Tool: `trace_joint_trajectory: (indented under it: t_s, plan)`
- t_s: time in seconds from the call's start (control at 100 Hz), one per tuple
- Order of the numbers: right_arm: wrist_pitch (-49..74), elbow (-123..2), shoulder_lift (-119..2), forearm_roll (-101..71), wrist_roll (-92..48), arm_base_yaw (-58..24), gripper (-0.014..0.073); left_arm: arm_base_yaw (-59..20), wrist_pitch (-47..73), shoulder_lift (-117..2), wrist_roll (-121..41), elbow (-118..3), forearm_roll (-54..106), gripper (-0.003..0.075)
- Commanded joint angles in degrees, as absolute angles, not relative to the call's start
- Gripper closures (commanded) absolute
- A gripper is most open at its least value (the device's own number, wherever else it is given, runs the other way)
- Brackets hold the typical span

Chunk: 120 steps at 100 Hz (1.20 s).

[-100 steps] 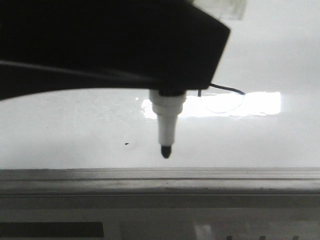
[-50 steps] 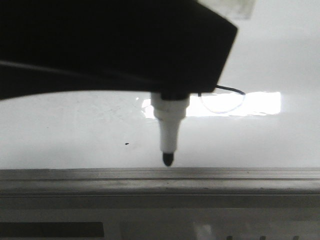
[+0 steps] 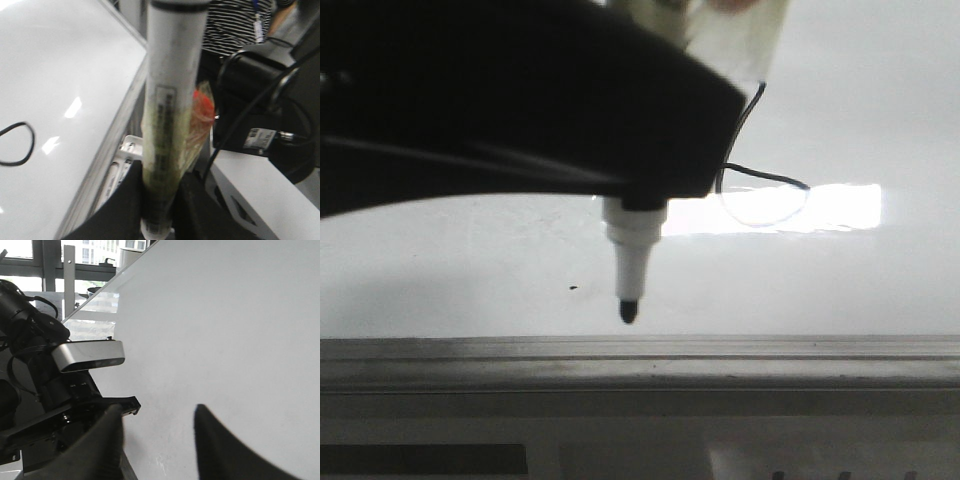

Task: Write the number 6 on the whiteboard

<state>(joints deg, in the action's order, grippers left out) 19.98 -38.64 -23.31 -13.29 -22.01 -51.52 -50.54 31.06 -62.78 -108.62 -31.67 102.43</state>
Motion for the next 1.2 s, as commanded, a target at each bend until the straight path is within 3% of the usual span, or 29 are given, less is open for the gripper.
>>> trace_joint_trajectory:
  t_s: [0.0,0.03,0.23,0.53,1.19]
  plan:
    - [20.01,-40.57,-19.73,-12.93,-21.67,-50.31,0.0608,-50.73,26.26,-62.05,-105.22,-33.53,107.14,0.0741]
    - [21.03,-40.57,-18.53,-12.93,-21.67,-50.31,0.0665,-50.73,23.87,-62.05,-104.04,-33.53,107.14,0.0741]
    - [23.83,-40.57,-13.16,-12.93,-21.42,-50.31,0.0655,-50.73,8.52,-62.31,-94.06,-33.53,107.14,0.0741]
    - [23.34,-39.98,-13.05,-12.93,-21.42,-50.31,0.0655,-50.73,-3.66,-64.89,-86.79,-38.36,107.14,0.0741]
    - [23.38,-39.77,-13.05,-13.07,-19.54,-50.31,0.0655,-52.63,-15.22,-76.32,-82.24,-43.85,107.04,0.0741]
